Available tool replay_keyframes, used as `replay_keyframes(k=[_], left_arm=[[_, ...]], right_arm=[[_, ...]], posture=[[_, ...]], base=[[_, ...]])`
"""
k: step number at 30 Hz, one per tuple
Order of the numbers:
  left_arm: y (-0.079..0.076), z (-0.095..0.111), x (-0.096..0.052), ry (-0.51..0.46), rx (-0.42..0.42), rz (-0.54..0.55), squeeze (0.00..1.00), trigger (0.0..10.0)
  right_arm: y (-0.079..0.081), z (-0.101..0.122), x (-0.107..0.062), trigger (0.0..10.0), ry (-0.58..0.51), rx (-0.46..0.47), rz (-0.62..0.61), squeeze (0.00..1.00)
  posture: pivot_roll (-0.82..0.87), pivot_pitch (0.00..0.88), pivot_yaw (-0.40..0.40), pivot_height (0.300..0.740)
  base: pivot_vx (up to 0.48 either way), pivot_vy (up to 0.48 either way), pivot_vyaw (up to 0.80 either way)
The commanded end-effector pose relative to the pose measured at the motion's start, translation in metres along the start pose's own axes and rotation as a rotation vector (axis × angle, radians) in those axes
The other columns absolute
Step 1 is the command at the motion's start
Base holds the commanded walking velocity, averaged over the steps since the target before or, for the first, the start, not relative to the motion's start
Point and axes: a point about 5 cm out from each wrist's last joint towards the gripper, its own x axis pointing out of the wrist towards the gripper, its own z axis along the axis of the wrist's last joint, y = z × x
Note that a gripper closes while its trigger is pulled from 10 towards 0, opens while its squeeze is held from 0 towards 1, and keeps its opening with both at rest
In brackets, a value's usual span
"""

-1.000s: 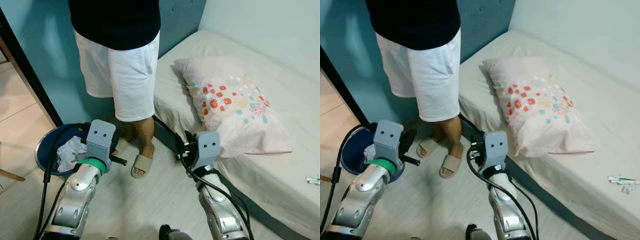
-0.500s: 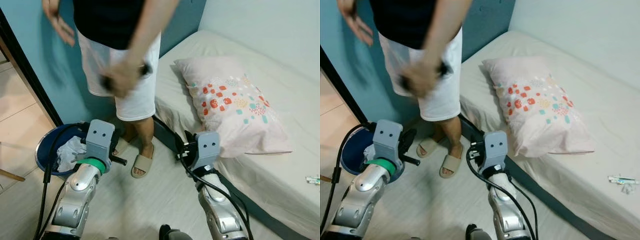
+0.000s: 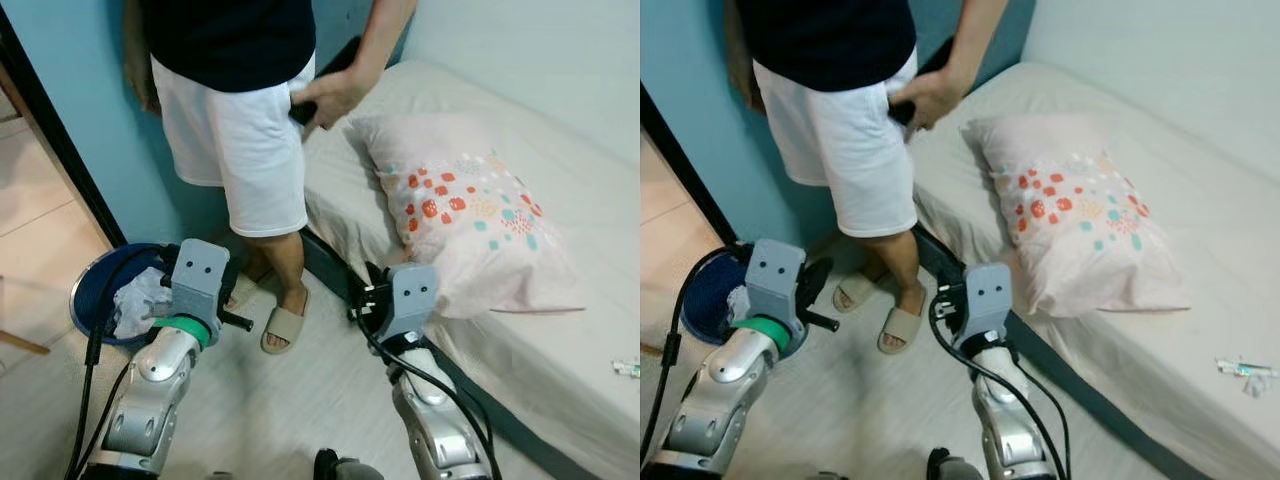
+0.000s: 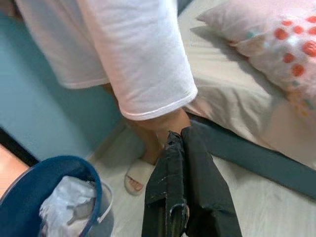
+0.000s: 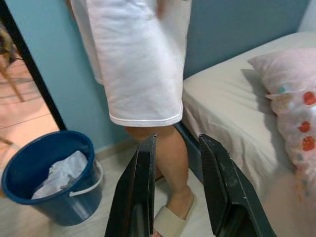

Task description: Clean up the room

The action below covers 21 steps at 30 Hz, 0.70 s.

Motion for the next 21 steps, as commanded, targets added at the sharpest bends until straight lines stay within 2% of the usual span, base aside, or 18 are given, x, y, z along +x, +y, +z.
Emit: replay_keyframes(k=[1,21], left_arm=[[-0.0046,-0.0036,-0.0008,0.015,-0.011,-0.017,0.00,10.0],[-0.0054,-0.0045,-0.0006,0.020,-0.018,-0.022,0.00,10.0]], right_arm=[[-0.0032,-0.0071,-0.0045,10.0,0.030,-0.003,-0.014,0.00],[-0.0036,-0.0074,-0.0048,10.0,0.032,-0.006,-0.013,0.00]], posture=[[0.03,0.091,0.011,0.740],[0.02,0.092,0.009,0.740]], base=[[0.000,-0.458,0.00],[0.000,-0.397,0.00]])
